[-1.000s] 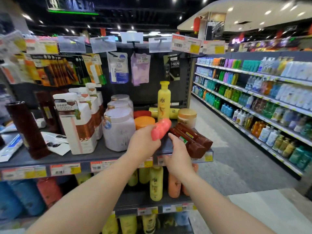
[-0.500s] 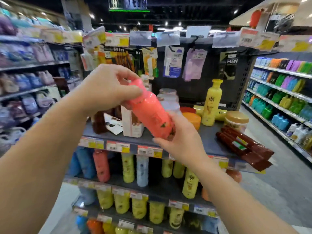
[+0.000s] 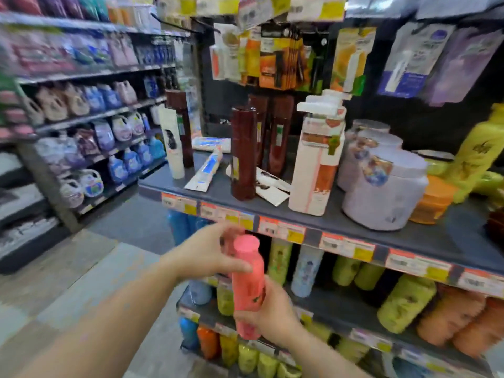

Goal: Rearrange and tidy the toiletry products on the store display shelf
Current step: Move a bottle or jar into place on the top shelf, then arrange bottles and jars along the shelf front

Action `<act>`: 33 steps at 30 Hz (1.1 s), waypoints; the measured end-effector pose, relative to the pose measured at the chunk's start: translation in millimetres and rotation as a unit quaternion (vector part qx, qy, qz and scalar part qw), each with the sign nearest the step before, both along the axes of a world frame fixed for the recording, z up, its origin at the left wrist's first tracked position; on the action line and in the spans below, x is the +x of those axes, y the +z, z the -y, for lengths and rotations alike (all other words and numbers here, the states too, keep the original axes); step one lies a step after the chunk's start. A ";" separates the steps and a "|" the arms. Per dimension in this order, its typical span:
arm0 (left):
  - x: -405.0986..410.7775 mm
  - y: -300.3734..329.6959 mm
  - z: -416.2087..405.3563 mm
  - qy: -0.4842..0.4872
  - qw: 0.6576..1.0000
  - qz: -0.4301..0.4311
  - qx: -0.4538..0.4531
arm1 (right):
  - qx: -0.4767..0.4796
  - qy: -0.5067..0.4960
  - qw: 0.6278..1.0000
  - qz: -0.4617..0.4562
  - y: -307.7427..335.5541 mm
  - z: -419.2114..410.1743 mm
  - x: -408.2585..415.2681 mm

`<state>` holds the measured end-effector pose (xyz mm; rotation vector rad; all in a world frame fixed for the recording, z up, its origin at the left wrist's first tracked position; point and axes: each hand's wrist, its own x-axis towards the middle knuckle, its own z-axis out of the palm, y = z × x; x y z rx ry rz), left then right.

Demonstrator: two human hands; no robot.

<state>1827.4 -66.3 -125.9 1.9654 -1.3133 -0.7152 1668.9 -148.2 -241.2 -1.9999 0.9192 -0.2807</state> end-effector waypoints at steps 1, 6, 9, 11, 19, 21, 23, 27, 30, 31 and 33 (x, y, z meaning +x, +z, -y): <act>7.4 -21.9 -2.3 0.008 0.999 -0.023 0.020 | 0.016 -0.016 1.000 -0.003 -14.7 -1.5 7.7; 8.2 -121.5 11.5 0.062 0.990 -0.113 0.050 | 0.043 -0.120 0.991 -0.041 -61.0 1.5 45.3; 5.1 -152.9 35.8 0.098 0.988 -0.116 0.006 | 0.031 -0.177 0.984 -0.016 -67.1 10.8 56.5; 6.3 -165.6 50.4 0.100 0.990 -0.097 -0.019 | 0.044 -0.185 0.982 0.021 -63.1 18.1 59.1; 18.8 -175.2 91.8 0.132 0.990 -0.029 -0.043 | 0.098 -0.255 0.961 0.054 -77.7 51.8 37.4; 15.5 -176.7 97.9 0.131 0.991 -0.015 -0.029 | 0.119 -0.276 0.952 0.052 -87.3 56.0 30.3; 10.7 -179.6 104.3 0.129 0.991 -0.013 -0.016 | 0.126 -0.293 0.947 0.036 -93.0 60.7 22.5; 4.6 -181.2 113.0 0.143 0.990 -0.020 -0.005 | 0.110 -0.309 0.944 0.018 -97.4 73.0 8.8; 4.3 -181.2 114.0 0.147 0.989 -0.018 -0.009 | 0.130 -0.311 0.941 0.013 -97.5 78.2 1.2; 4.4 -180.7 113.9 0.151 0.988 -0.015 -0.008 | 0.136 -0.310 0.941 0.015 -97.7 79.2 -0.7; 4.0 -180.5 113.4 0.160 0.987 -0.012 -0.004 | 0.133 -0.305 0.943 0.007 -99.5 80.5 -4.7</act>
